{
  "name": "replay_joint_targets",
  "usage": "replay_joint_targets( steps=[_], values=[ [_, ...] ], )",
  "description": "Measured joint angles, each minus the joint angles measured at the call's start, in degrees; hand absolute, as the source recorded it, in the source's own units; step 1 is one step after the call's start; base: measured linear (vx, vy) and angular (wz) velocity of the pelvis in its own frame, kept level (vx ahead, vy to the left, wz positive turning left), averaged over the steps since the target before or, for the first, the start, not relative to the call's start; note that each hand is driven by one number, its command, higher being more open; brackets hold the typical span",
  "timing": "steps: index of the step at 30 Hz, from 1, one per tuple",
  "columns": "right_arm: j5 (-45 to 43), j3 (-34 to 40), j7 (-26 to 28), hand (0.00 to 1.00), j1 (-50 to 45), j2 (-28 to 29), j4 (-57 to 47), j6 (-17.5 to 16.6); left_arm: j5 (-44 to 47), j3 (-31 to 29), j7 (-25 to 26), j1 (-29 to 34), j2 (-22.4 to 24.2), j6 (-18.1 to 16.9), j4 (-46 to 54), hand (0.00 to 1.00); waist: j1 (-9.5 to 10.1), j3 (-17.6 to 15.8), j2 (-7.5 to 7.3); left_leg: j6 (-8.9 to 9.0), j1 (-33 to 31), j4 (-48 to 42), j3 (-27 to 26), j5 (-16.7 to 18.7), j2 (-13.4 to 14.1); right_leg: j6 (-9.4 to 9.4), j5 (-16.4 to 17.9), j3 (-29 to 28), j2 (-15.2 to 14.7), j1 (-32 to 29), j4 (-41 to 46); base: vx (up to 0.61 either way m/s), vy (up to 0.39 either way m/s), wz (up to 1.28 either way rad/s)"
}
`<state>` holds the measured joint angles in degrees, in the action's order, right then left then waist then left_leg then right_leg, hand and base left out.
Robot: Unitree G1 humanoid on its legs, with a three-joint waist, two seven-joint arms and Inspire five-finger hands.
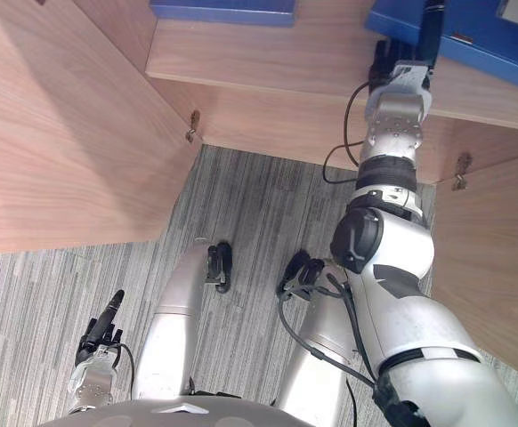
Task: Walk over to the cabinet, pick up the folder, carry it to the office cabinet, place the folder inside the office cabinet, then close the office cabinet door
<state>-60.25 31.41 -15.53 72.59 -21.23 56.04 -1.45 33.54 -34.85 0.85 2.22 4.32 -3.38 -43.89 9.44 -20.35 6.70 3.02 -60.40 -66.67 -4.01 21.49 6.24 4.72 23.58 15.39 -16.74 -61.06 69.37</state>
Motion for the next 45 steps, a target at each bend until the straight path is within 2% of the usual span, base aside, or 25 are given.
replay_joint_targets(
  steps=[4,8,14,17,19,23,26,30,36,38,40,43,45],
  values=[
    [7.41,-2.96,4.16,1.0,-2.72,-1.04,2.52,4.39,-1.05,-0.01,0.13,-2.28,-0.95,0.57,-1.08,1.0,-0.56,0.73,-0.6,0.25,2.05,2.14,-0.37,-0.17,0.51,-0.05,-0.49,0.11,0.96,1.79,-2.3,0.0,0.045,-0.08],
    [8.38,-7.72,6.97,1.0,-4.55,-1.39,5.8,7.15,-2.49,-0.09,-0.84,-2.87,-1.1,1.19,-1.21,1.0,-2.18,1.99,-1.29,0.33,4.4,4.26,-0.63,-0.22,0.51,-0.16,-0.83,0.38,1.32,4.06,-4.44,0.02,0.046,-0.02],
    [17.61,-12.66,10.04,1.0,-4.92,-3.93,8.75,9.52,-2.44,-1.73,-1.93,-2.86,-1.72,1.53,-1.86,1.0,-2.11,2.7,-1.72,0.28,6.73,6.44,-0.96,-0.34,0.49,-0.66,-1.27,0.46,1.82,6.34,-6.77,0.02,0.044,-0.02],
    [26.65,-15.01,10.86,1.0,-4.83,-4.7,8.94,10.25,-2.43,-1.89,-2.09,-2.86,-2.41,1.61,-2.46,1.0,-2.08,2.73,-1.76,0.14,7.46,7.48,-1.24,-0.62,0.39,-0.85,-1.6,0.42,1.83,6.86,-7.74,0.01,0.023,-0.01],
    [37.59,-16.58,11.6,1.0,-4.67,-5.56,8.96,11.67,-2.39,-1.95,-2.13,-2.86,-2.82,1.98,-2.98,1.0,-2.1,2.73,-1.76,0.09,8.13,8.23,-1.4,-0.83,0.35,-0.99,-1.89,0.42,1.92,7.5,-8.49,0.0,0.0,0.0],
    [51.25,-18.62,12.64,1.0,-3.54,-6.12,8.94,13.1,-2.39,-1.94,-2.21,-2.92,-2.81,2.24,-3.68,1.0,-2.45,2.69,-1.83,-0.19,8.79,9.32,-2.05,-1.21,0.26,-1.42,-2.54,0.12,1.95,7.88,-9.61,0.0,0.025,-0.03],
    [58.41,-18.66,12.73,1.0,-2.28,-6.1,8.94,13.91,-2.4,-1.94,-2.06,-2.93,-2.67,2.25,-4.2,1.0,-3.03,2.54,-2.07,-0.43,8.74,9.6,-2.28,-1.35,0.24,-1.72,-2.79,-0.01,1.96,7.74,-9.94,0.0,0.0,0.0],
    [66.98,-18.73,12.54,1.0,0.81,-6.31,8.67,14.59,-2.38,-1.97,-1.51,-3.27,-2.37,2.23,-4.57,1.0,-3.57,2.2,-2.68,-0.78,7.8,9.96,-3.26,-1.68,0.29,-1.78,-3.65,-0.84,2.11,6.09,-10.33,-0.03,0.025,-0.1],
    [75.61,-22.29,13.74,1.0,2.9,-9.79,6.4,14.59,-2.18,-2.14,-0.71,-6.82,-2.35,2.15,-5.06,1.0,-3.79,0.74,-4.93,-1.0,6.79,9.33,-4.88,-1.79,0.32,-1.82,-4.13,-2.73,2.01,3.67,-9.24,-0.05,0.015,-0.07],
    [75.99,-25.25,15.25,1.0,3.12,-10.96,5.4,14.4,-2.18,-2.15,-0.79,-7.19,-2.49,2.11,-4.94,1.0,-4.24,0.23,-5.37,-1.11,6.54,8.91,-5.27,-1.72,0.33,-1.86,-4.11,-3.22,1.95,3.08,-8.63,-0.06,0.005,-0.04],
    [78.07,-30.07,18.98,1.0,3.74,-12.78,4.33,13.18,-2.18,-2.15,-1.14,-7.52,-2.75,2.11,-4.93,1.0,-5.11,-0.5,-5.25,-1.23,5.18,8.25,-5.26,-1.76,0.46,-2.07,-4.03,-3.28,1.94,1.75,-8.19,-0.08,0.008,-0.02],
    [78.01,-34.71,23.6,1.0,4.57,-15.22,4.25,12.16,-2.18,-2.15,-1.69,-8.48,-3.17,2.16,-5.01,1.0,-5.2,-2.62,-5.28,-1.25,4.61,7.42,-5.58,-1.76,0.51,-2.11,-4.01,-3.92,1.93,0.74,-7.02,-0.09,0.0,-0.02],
    [78.02,-38.53,25.3,1.0,4.55,-15.9,3.04,10.72,-2.2,-2.21,-2.06,-8.47,-3.53,2.19,-5.07,1.0,-5.53,-2.75,-5.27,-1.26,3.74,6.98,-5.85,-1.77,0.65,-2.08,-4.02,-4.24,1.95,-0.42,-6.5,-0.07,-0.003,-0.05]
  ],
)
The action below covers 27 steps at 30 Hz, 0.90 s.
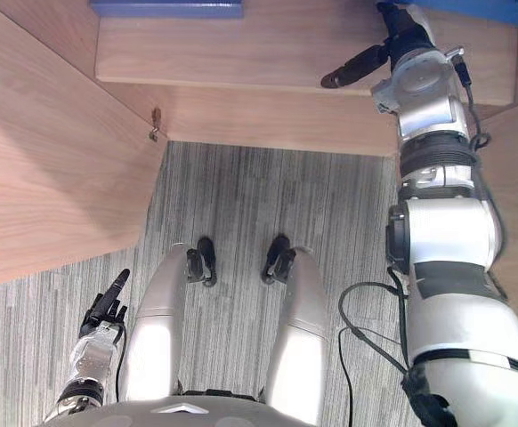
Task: Walk over to the cabinet, pick up the folder, carry it to the office cabinet, place the folder inside the office cabinet, then close the office cabinet door
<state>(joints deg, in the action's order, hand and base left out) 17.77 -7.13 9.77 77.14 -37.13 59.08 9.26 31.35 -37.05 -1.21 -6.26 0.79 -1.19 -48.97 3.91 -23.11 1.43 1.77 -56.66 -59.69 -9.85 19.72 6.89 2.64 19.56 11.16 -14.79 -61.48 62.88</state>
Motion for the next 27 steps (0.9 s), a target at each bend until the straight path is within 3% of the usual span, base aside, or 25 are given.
replay_joint_targets(
  steps=[4,12,27],
  values=[
    [-0.46,-4.87,5.16,1.0,-0.98,-3.89,-2.07,-2.65,-0.01,0.02,-1.87,-0.06,-1.45,0.07,0.0,1.0,-0.09,-0.43,0.17,0.0,-0.15,-0.31,-0.07,0.0,0.21,0.1,-0.05,-0.11,0.12,-0.23,0.29,-0.06,0.005,-0.02],
    [-6.09,-9.25,7.09,1.0,-7.45,-7.67,-8.19,-6.28,-0.27,0.37,-3.36,-0.18,-3.71,0.1,0.01,1.0,0.12,-0.42,0.17,0.18,0.51,-0.59,-0.16,0.24,1.05,0.04,-0.02,-0.17,1.0,0.45,-0.01,-0.05,0.01,-0.05],
    [-4.56,-10.28,6.9,1.0,-15.56,-7.01,-11.29,-7.58,-0.38,2.07,-4.01,-0.17,-3.88,0.15,-1.9,1.0,0.99,-0.01,-0.05,0.44,5.51,2.69,-0.51,0.21,1.63,0.11,-0.28,0.61,2.09,5.56,-3.58,-0.02,0.004,-0.02]
  ],
)
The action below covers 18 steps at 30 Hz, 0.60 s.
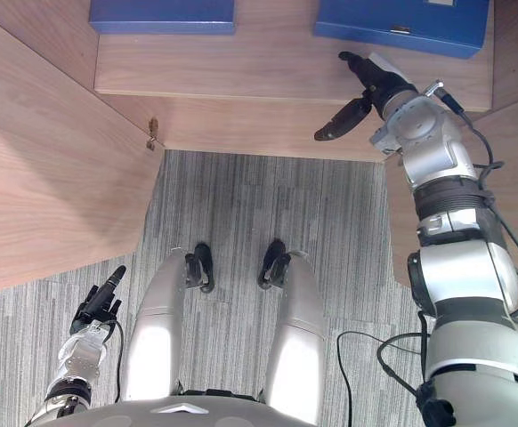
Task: Walk over to the cabinet, pick up the folder, carry it to the office cabinet, place the folder inside the office cabinet, then close the office cabinet door
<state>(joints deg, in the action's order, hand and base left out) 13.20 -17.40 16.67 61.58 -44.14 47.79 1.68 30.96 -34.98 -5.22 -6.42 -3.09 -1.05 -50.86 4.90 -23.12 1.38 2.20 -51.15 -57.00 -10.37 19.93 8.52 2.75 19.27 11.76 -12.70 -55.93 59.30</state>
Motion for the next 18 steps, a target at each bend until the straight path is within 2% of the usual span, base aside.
replay_joint_targets(
  steps=[5,9,11,12,13,15,18],
  values=[
    [2.81,0.23,-2.72,1.0,-1.66,4.02,1.54,0.58,-0.02,2.29,1.33,0.03,0.84,-0.07,-1.5,1.0,0.06,0.87,-0.04,0.1,3.36,2.31,-0.37,-0.08,0.17,0.49,-0.8,0.22,0.53,3.25,-2.41,0.01,0.03,-0.05],
    [6.8,-0.26,-2.55,1.0,-6.74,7.07,3.06,1.63,-0.07,3.79,1.75,0.2,1.27,-0.06,-2.69,1.0,1.14,2.32,-0.29,0.35,9.17,5.84,-0.64,-0.34,0.03,0.29,-1.03,0.68,0.96,9.03,-5.69,0.04,0.039,-0.02],
    [6.85,-1.21,-2.36,1.0,-10.44,8.77,3.29,1.73,-0.12,4.69,2.06,1.56,1.3,-0.17,-2.69,1.0,1.21,4.6,-0.66,0.42,11.69,8.54,-0.86,-0.92,-0.38,-0.06,-1.3,1.04,0.99,11.5,-7.96,0.06,0.025,0.05],
    [6.88,-1.64,-1.97,1.0,-12.39,9.45,3.3,1.7,-0.21,5.37,2.12,2.15,1.31,-0.18,-2.7,1.0,1.23,4.97,-0.81,0.51,13.84,10.36,-0.93,-1.44,-0.7,-0.21,-1.6,1.27,1.0,13.55,-9.46,0.26,0.07,0.13],
    [7.73,-7.21,3.0,1.0,-23.66,13.44,3.82,2.32,-2.37,9.64,2.22,5.69,1.32,-0.26,-2.91,1.0,1.28,8.26,-1.39,0.88,23.97,20.89,-1.1,-4.47,-1.84,-1.17,-3.84,2.89,1.94,23.81,-18.91,0.3,0.079,0.13],
    [8.95,-9.49,5.3,1.0,-27.8,15.65,3.84,2.59,-2.37,11.15,2.12,6.31,1.32,-0.29,-2.99,1.0,1.08,8.38,-1.42,0.88,27.36,24.44,-1.35,-5.69,-2.02,-1.4,-5.01,3.53,2.38,27.31,-22.5,0.21,0.066,0.04],
    [9.05,-10.1,5.88,1.0,-31.86,16.91,3.5,2.65,-2.38,13.7,2.31,6.25,1.29,-0.47,-3.47,1.0,1.11,9.33,-1.47,0.81,28.93,27.23,-1.66,-6.68,-2.0,-1.78,-6.24,3.85,3.05,29.0,-25.53,0.08,0.035,-0.03]
  ],
)
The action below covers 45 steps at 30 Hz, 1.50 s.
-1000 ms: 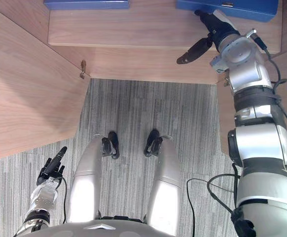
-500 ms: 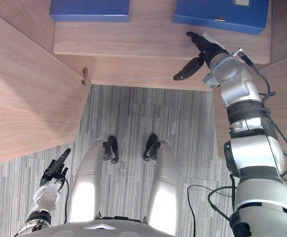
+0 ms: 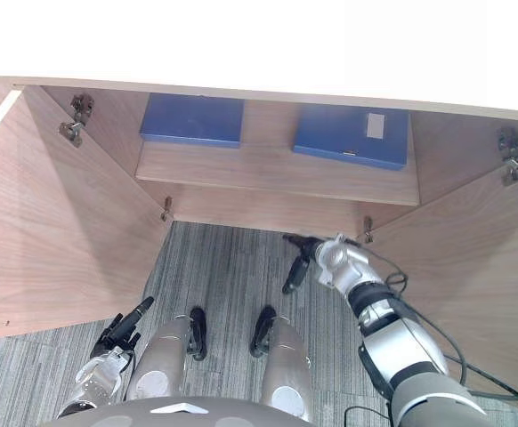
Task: Walk over to the cabinet, pick up the folder, carry it to the office cabinet, place the folder inside the office cabinet, then close the office cabinet door
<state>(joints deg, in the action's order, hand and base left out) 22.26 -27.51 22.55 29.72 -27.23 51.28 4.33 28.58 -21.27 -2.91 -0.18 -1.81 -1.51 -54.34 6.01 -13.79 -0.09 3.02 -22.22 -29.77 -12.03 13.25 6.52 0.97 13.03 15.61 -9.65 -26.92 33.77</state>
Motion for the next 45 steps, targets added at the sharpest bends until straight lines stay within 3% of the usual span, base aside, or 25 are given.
replay_joint_targets(
  steps=[2,3,6,11,16,20,23,27,34,38,41,42,44,45],
  values=[
    [0.11,-0.08,1.11,1.0,-4.33,0.81,-1.37,-0.13,-1.84,0.92,0.03,0.47,0.06,0.07,-1.65,1.0,-0.11,0.46,-0.11,0.53,6.13,6.06,-0.23,-2.21,-0.18,-0.42,-2.14,0.96,1.24,6.2,-6.28,0.12,0.003,0.02],
    [0.1,-0.24,1.72,1.0,-7.35,0.89,-2.64,-0.64,-2.68,1.25,-0.1,1.32,0.1,0.07,-2.07,1.0,-0.24,2.31,-0.37,0.79,8.4,9.38,-0.06,-3.32,-0.33,-0.65,-3.25,1.46,2.04,8.66,-9.66,0.11,-0.002,0.03],
    [0.11,-1.29,2.29,1.0,-10.05,0.84,-2.57,-1.41,-4.68,4.08,-0.3,2.06,-0.89,-0.13,-3.32,1.0,-1.58,5.07,-0.76,0.84,12.0,16.47,-0.01,-6.36,-0.97,-1.08,-7.3,1.72,3.74,12.73,-17.9,0.09,0.025,-0.03],
    [0.11,0.35,1.98,1.0,-15.05,0.73,-1.89,-1.52,-6.62,8.14,-1.37,3.72,-2.44,-0.82,-1.93,1.0,-3.02,5.47,-0.55,-0.32,15.8,21.23,0.04,-8.35,-2.59,-2.44,-12.87,1.7,4.47,18.95,-28.22,0.02,0.091,0.0],
    [-0.19,19.08,-7.63,1.0,-21.17,10.55,7.71,-2.16,-15.11,7.73,-0.39,4.9,-5.69,-1.49,-4.58,1.0,-4.18,7.96,-0.38,-1.19,16.28,22.5,0.06,-8.89,-4.21,-3.24,-17.39,1.29,4.39,22.16,-36.03,-0.02,0.088,0.0],
    [-3.34,34.34,-16.4,1.0,-25.3,18.92,13.8,-1.44,-20.93,7.32,2.92,5.3,-4.37,-1.49,-5.97,1.0,-4.93,8.93,0.07,-1.6,19.69,24.7,-0.98,-9.17,-4.73,-3.59,-17.81,-0.13,4.35,24.18,-37.27,-0.04,0.036,-0.13],
    [-14.18,48.08,-23.98,1.0,-29.16,22.76,15.43,-0.75,-24.71,7.62,5.52,5.31,-1.36,-1.5,-6.46,1.0,-6.43,11.01,-0.02,-1.44,21.22,27.25,-2.03,-9.57,-5.33,-4.16,-18.32,-1.25,4.2,24.47,-38.27,-0.02,0.037,-0.18],
    [-24.45,56.7,-30.37,1.0,-33.28,25.96,15.12,-1.75,-26.14,12.2,7.72,5.01,-0.92,-1.89,-7.6,1.0,-7.9,12.51,-0.89,-1.28,24.26,29.31,-4.18,-9.59,-5.33,-4.15,-18.27,-3.41,4.57,25.51,-38.58,0.0,0.029,-0.29],
    [-27.18,57.23,-33.19,1.0,-36.79,26.4,14.83,-2.2,-31.34,20.72,8.82,2.73,-1.9,-2.25,-11.05,1.0,-9.48,12.57,-0.79,-1.06,25.83,29.95,-7.17,-9.21,-5.41,-4.17,-18.62,-6.42,4.98,25.28,-38.61,0.01,0.014,-0.23],
    [-27.18,56.62,-33.19,1.0,-36.9,25.84,14.83,-2.29,-31.44,21.11,8.94,2.82,-2.0,-2.29,-11.61,1.0,-9.53,12.37,-0.44,-0.82,27.27,29.54,-9.75,-8.37,-4.84,-4.15,-18.7,-8.99,5.97,25.61,-38.61,0.01,-0.018,-0.36],
    [-27.2,56.66,-33.2,1.0,-36.33,25.39,14.86,-2.49,-31.36,20.2,9.65,2.77,-2.08,-2.34,-11.59,1.0,-9.23,11.44,0.09,-0.39,27.29,23.25,-11.17,-4.93,-3.57,-3.92,-18.56,-12.17,6.81,26.73,-38.59,0.0,-0.017,-0.5],
    [-27.2,56.71,-33.26,1.0,-35.98,25.34,15.02,-2.5,-31.33,19.93,9.82,2.75,-2.13,-2.41,-11.56,1.0,-9.27,11.34,0.07,-0.94,26.69,21.56,-10.0,-4.55,-3.54,-3.81,-18.5,-12.98,6.82,26.68,-38.55,-0.03,-0.04,-0.62],
    [-27.16,57.18,-33.2,1.0,-34.69,24.76,15.44,-2.65,-31.18,17.45,10.4,2.7,-1.37,-2.83,-11.4,1.0,-8.97,10.83,0.28,-1.89,23.37,15.35,0.57,-3.17,-4.12,-3.56,-18.6,-17.14,6.68,25.2,-37.66,-0.02,-0.038,-0.82],
    [-27.17,57.69,-33.31,1.0,-34.31,24.74,15.48,-2.68,-31.16,16.4,10.58,2.72,-0.91,-3.08,-11.42,1.0,-8.42,10.64,0.96,-1.69,22.67,14.17,3.41,-2.35,-4.26,-3.6,-18.65,-18.34,6.9,24.52,-37.34,-0.04,0.041,-1.04]
  ],
)
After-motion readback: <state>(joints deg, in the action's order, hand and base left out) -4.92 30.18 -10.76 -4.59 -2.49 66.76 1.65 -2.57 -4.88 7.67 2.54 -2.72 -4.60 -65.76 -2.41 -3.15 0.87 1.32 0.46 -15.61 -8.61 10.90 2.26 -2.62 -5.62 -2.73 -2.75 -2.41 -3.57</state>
